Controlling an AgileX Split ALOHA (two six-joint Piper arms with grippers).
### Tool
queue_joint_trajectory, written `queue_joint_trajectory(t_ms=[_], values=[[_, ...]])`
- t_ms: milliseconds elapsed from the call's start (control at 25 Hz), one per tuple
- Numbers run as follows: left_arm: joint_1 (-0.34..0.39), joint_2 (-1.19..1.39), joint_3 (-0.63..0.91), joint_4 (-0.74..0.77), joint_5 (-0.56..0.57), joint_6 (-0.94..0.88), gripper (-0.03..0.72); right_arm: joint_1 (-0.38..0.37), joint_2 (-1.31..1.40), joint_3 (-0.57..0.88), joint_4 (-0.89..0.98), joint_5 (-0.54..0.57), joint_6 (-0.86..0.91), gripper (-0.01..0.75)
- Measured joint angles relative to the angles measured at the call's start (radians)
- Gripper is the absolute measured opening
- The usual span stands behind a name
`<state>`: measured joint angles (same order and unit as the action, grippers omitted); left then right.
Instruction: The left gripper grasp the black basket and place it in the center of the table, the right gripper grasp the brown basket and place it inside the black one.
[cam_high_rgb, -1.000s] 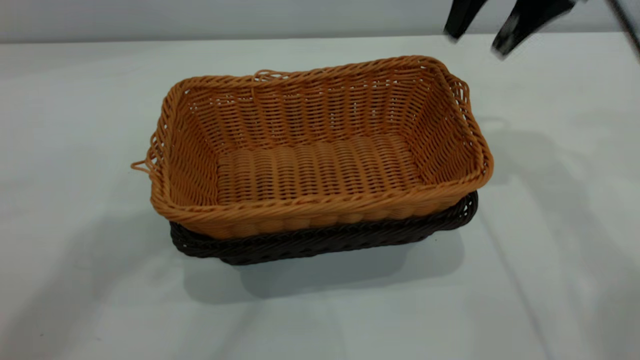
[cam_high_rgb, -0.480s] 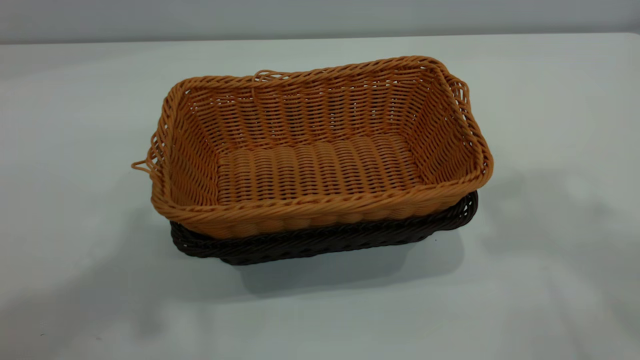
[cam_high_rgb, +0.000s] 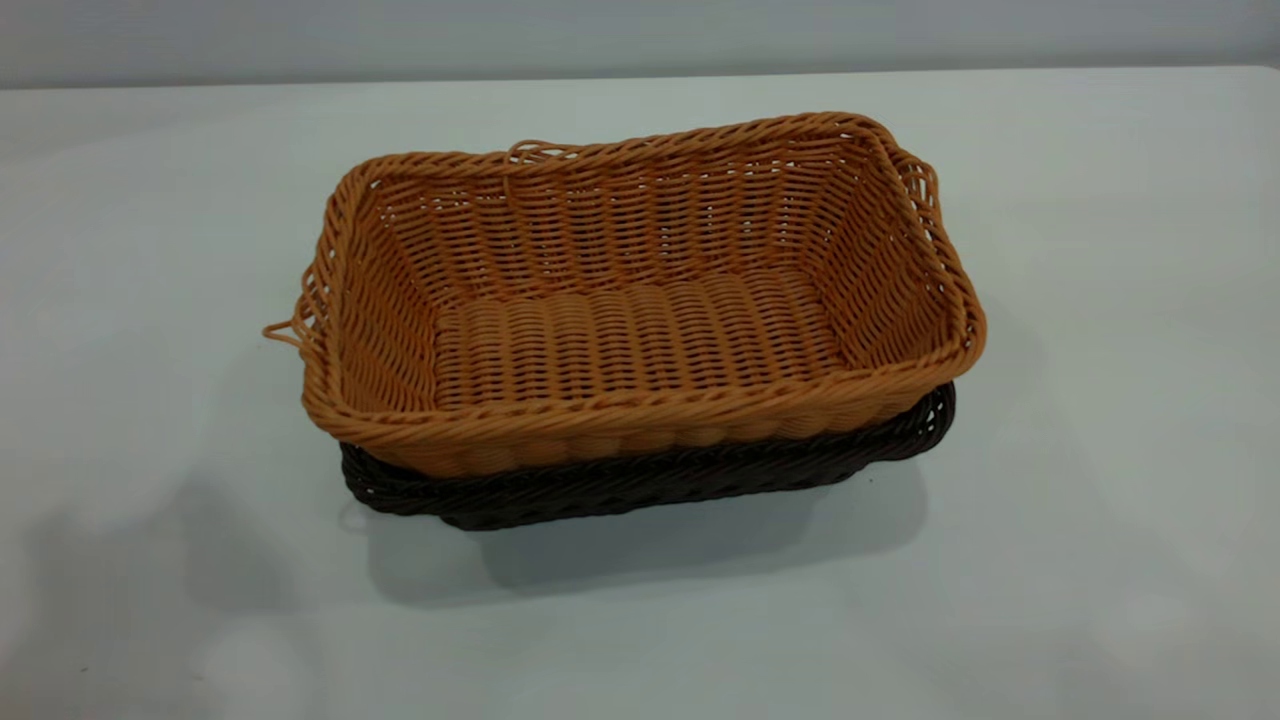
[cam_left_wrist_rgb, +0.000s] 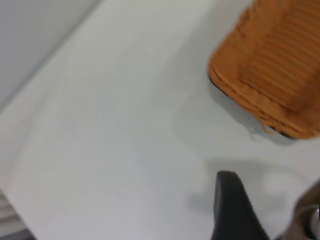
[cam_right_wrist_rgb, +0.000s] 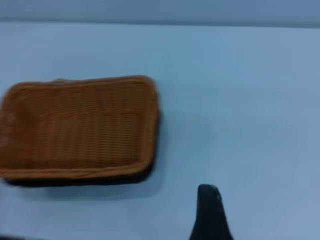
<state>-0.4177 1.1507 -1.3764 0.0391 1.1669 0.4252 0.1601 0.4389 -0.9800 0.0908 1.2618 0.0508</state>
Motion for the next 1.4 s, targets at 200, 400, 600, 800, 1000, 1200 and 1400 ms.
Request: queue_joint_trajectory(t_ms=[200, 400, 600, 800, 1000, 1200, 1400], values=[[0.000, -0.060, 0.093, -0.097, 0.000, -0.057, 0.362, 0.000, -0.257, 0.218, -0.125, 0.010, 0.080, 0.447], [0.000, -0.173, 0.190, -0.170, 0.000, -0.093, 0.362, 0.000, -0.352, 0.412, -0.099, -0.035, 0.082, 0.447], [0.000, -0.338, 0.362, -0.176, 0.000, -0.104, 0.362, 0.000, -0.352, 0.511, -0.033, -0.112, 0.054, 0.447], [0.000, -0.519, 0.562, -0.174, 0.000, -0.108, 0.362, 0.000, -0.352, 0.511, -0.024, -0.124, 0.048, 0.447], [0.000, -0.725, 0.743, -0.174, 0.000, -0.210, 0.362, 0.000, -0.352, 0.514, -0.014, -0.127, 0.048, 0.447], [0.000, -0.932, 0.848, -0.153, 0.000, -0.298, 0.362, 0.000, -0.352, 0.517, -0.014, -0.128, 0.048, 0.444], [0.000, -1.116, 0.851, -0.154, -0.002, -0.316, 0.362, 0.000, -0.352, 0.517, -0.014, -0.128, 0.048, 0.443]])
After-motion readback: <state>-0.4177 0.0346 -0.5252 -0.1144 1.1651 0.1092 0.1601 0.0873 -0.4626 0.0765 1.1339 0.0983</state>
